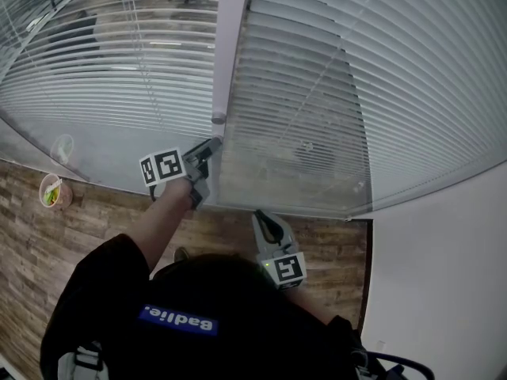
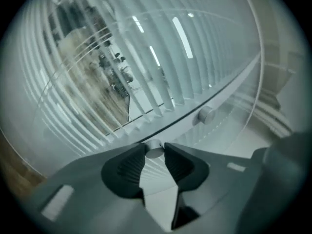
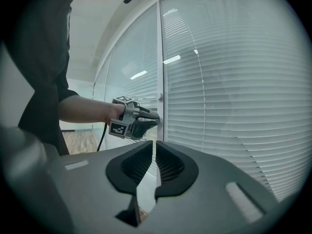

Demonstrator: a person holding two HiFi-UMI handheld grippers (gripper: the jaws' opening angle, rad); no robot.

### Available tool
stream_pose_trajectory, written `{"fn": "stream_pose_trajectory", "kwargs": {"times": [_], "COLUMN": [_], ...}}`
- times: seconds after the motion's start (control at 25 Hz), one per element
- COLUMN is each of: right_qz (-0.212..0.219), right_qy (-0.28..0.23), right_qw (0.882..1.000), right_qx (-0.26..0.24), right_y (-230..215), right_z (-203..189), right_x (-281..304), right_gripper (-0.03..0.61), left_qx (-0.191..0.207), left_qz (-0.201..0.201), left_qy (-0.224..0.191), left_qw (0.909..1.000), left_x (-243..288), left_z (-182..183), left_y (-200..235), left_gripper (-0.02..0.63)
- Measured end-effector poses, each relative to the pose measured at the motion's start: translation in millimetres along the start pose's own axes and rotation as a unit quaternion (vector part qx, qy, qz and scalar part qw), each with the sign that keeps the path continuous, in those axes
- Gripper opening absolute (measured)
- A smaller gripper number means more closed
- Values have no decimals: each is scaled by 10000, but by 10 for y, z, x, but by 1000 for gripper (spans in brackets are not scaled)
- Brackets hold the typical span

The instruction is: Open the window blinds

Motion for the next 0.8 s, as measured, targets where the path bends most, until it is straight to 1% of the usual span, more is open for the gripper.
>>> {"fn": "stream_pose_trajectory", "kwargs": {"times": [0.08,0.16,0.32,0.36,0.48,0.52,0.56,0.6,0.64,0.68,0.72,0.76,0.8], "right_qz": [-16,-24,-24,-21,-15,-18,-21,-20,-14,-6,-1,2,3], "right_qy": [-19,-21,-3,3,42,59,75,90,101,106,109,112,120], "right_qw": [10000,10000,10000,10000,10000,10000,9999,9999,9999,9999,9999,9999,9999], "right_qx": [1,-14,0,7,-15,-39,-65,-92,-115,-130,-133,-126,-114], "right_y": [8,12,31,35,33,31,31,35,42,50,57,61,64], "right_z": [5,4,1,10,121,167,200,218,224,225,221,216,208], "right_x": [-8,-9,1,0,-21,-29,-33,-33,-32,-31,-31,-33,-36], "right_gripper": [23,20,18,18,18,18,21,29,35,41,46,48,49], "left_qx": [-671,-1051,-1452,-1580,-2074,-2139,-2075,-1858,-1486,-963,-282,540,1440], "left_qz": [-295,-464,-661,-780,-1173,-1206,-1159,-1039,-872,-664,-403,-92,237], "left_qy": [-164,-254,-343,-374,-476,-500,-514,-521,-527,-516,-462,-355,-218], "left_qw": [9972,9931,9866,9836,9700,9681,9700,9757,9836,9918,9977,9979,9890], "left_x": [-7,-8,-4,4,32,32,25,10,-13,-42,-75,-107,-134], "left_z": [-33,-49,-69,-73,-60,-50,-39,-22,3,34,64,86,93], "left_y": [62,109,169,170,103,77,58,40,14,-23,-67,-117,-179], "left_gripper": [121,121,121,121,121,121,123,123,123,127,133,143,167]}}
Point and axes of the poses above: the fingertips, and each gripper's own axes: x forward along the fingers, y to its left, z out of its top, the point moved 9 cm from there along -x, backward along the fingers, and after that the axes turned 3 degrees about -x, right-handed, at the moved point
